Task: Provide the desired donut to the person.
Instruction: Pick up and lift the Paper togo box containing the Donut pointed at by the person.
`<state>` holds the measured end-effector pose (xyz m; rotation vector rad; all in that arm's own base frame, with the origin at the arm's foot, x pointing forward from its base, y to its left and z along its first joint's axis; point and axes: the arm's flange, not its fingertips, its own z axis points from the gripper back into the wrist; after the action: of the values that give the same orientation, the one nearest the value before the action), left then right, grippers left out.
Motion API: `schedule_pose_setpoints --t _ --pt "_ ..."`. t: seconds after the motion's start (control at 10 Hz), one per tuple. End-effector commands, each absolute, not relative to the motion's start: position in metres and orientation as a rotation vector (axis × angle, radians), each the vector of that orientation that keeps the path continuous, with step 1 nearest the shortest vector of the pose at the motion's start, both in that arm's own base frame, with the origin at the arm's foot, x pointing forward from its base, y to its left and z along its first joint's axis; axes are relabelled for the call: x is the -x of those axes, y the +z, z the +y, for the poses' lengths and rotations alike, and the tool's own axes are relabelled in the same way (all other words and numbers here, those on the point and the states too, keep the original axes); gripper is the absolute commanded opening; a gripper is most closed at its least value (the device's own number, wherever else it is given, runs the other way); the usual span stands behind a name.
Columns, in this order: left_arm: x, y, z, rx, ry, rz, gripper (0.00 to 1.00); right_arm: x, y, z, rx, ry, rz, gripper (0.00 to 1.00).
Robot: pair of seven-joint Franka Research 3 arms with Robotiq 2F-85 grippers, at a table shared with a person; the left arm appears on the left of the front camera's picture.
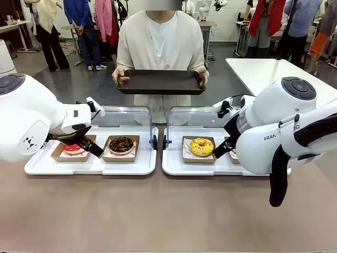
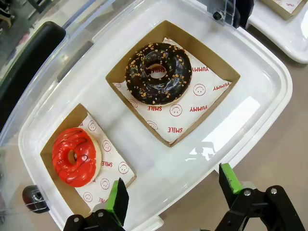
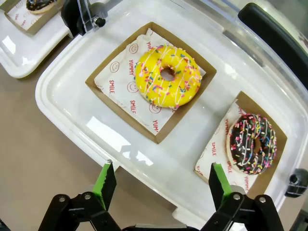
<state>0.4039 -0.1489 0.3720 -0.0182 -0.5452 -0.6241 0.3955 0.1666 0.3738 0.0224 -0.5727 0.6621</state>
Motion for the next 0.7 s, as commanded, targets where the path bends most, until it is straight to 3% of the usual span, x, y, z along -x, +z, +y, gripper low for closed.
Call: schedule_pose_setpoints --t 0.0,0.6 --pt "-0.4038 0.3719 -0.1489 0.018 -0.624 -0.545 1.00 -0.3954 0.3738 0.1666 -0.023 0.662 -0.573 1.00" --pt "-0.4038 0.3719 -0.1489 0.018 -0.624 -0.545 1.00 -0.3955 0.3738 0.1666 -0.022 0.662 -0.573 1.00"
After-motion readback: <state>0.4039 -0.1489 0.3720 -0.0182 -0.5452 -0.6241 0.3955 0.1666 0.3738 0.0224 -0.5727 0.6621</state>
